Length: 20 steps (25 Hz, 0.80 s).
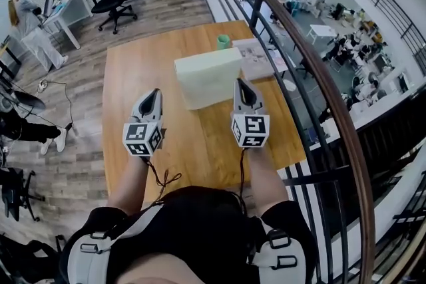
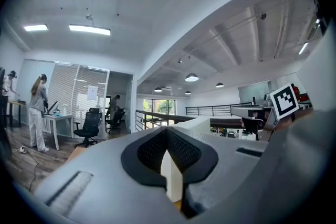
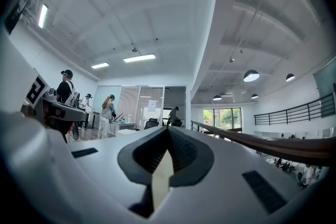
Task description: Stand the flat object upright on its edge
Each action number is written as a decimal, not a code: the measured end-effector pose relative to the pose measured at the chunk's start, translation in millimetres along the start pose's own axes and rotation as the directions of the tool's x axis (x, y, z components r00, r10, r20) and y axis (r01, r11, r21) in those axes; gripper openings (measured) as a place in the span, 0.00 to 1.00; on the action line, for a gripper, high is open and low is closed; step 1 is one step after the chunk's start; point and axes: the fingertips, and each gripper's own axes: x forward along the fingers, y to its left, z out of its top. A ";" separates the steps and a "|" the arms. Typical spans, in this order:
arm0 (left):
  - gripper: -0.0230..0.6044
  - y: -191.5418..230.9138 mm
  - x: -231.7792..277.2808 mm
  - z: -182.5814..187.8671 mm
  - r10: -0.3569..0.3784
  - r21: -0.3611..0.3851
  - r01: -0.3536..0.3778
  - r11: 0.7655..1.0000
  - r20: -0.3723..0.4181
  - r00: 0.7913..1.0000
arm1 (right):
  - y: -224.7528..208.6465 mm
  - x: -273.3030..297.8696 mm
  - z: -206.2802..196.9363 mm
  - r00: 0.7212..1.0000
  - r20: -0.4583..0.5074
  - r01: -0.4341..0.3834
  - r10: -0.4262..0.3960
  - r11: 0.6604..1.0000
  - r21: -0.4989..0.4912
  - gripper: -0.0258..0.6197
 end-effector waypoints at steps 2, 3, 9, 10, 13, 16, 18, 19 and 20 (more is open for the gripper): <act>0.04 0.3 -9.6 -1.7 0.008 -0.013 -0.008 1.000 0.000 1.000 | 7.2 -9.5 5.5 1.000 0.015 0.003 -0.003 1.000 -0.001 0.05; 0.04 0.4 -13.9 -4.4 0.013 -0.015 -0.013 1.000 -0.004 1.000 | 9.8 -13.9 6.3 1.000 0.019 0.006 -0.006 1.000 0.006 0.05; 0.04 7.4 -31.7 -16.9 0.033 -0.041 -0.035 0.999 -0.028 0.999 | 25.4 -22.9 4.4 1.000 0.022 -0.016 0.016 1.000 0.023 0.05; 0.04 7.6 -33.7 -16.2 0.036 -0.039 -0.037 0.999 -0.026 0.999 | 26.8 -23.9 6.1 1.000 0.025 -0.019 0.019 1.000 0.020 0.05; 0.04 7.8 -36.7 -12.4 0.040 -0.028 -0.041 0.999 -0.016 0.999 | 30.1 -24.9 8.0 0.999 0.033 -0.026 0.025 0.999 0.020 0.05; 0.04 6.3 -37.1 -11.3 0.041 -0.023 -0.041 0.999 -0.010 0.999 | 33.1 -25.3 3.6 0.999 0.027 -0.035 0.034 0.999 0.026 0.05; 0.04 6.4 -37.7 -11.1 0.043 -0.021 -0.043 0.999 -0.008 0.999 | 35.2 -25.1 0.5 0.999 0.022 -0.041 0.041 0.999 0.034 0.05; 0.04 6.5 -38.2 -11.1 0.044 -0.021 -0.044 0.999 -0.008 0.999 | 36.4 -25.2 -0.1 0.999 0.020 -0.045 0.044 0.998 0.038 0.05; 0.04 6.7 -38.7 -11.3 0.044 -0.022 -0.045 0.999 -0.008 0.999 | 37.9 -25.3 0.0 0.999 0.022 -0.049 0.049 0.998 0.042 0.05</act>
